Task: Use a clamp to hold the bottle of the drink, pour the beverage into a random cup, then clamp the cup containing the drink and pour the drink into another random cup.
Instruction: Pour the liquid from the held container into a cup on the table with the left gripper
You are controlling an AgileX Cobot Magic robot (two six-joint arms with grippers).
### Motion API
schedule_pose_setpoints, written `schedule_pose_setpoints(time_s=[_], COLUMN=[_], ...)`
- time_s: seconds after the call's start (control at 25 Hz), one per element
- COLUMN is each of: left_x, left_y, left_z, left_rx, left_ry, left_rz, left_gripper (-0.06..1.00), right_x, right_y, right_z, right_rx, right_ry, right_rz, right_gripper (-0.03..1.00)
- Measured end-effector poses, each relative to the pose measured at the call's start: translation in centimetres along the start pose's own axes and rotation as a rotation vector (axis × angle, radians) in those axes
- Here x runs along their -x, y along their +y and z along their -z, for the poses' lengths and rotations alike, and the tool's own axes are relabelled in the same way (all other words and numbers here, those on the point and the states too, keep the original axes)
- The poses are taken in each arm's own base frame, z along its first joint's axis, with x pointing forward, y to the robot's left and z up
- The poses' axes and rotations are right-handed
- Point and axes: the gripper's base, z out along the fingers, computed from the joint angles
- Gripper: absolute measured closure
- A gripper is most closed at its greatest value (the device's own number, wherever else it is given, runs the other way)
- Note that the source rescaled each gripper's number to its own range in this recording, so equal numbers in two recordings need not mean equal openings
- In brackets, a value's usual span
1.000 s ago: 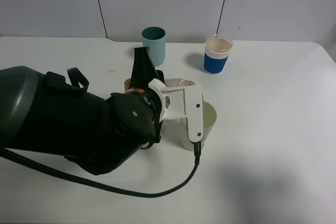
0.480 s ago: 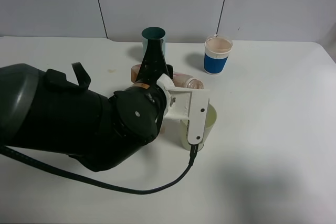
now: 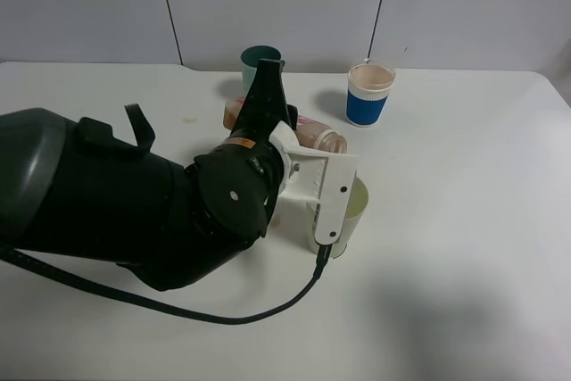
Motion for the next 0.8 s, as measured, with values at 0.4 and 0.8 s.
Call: schedule_pose_setpoints(time_s=[0.4,0.8], left_x=[0.09,0.0], left_y=[0.17,0.44], left_z=[0.0,0.01], left_rx=[0.019,0.049], left_ry=[-0.009,0.003], left_rz=[-0.064,-0.123], left_gripper=[0.93,0.93], right_x=[0.0,0.0], right_y=[0.0,-0.02], right_z=[0.0,0.0], right_rx=[0.0,-0.002], right_ry=[0.0,0.0], right_rz=[0.0,0.0], right_gripper=[-0.03,-0.03])
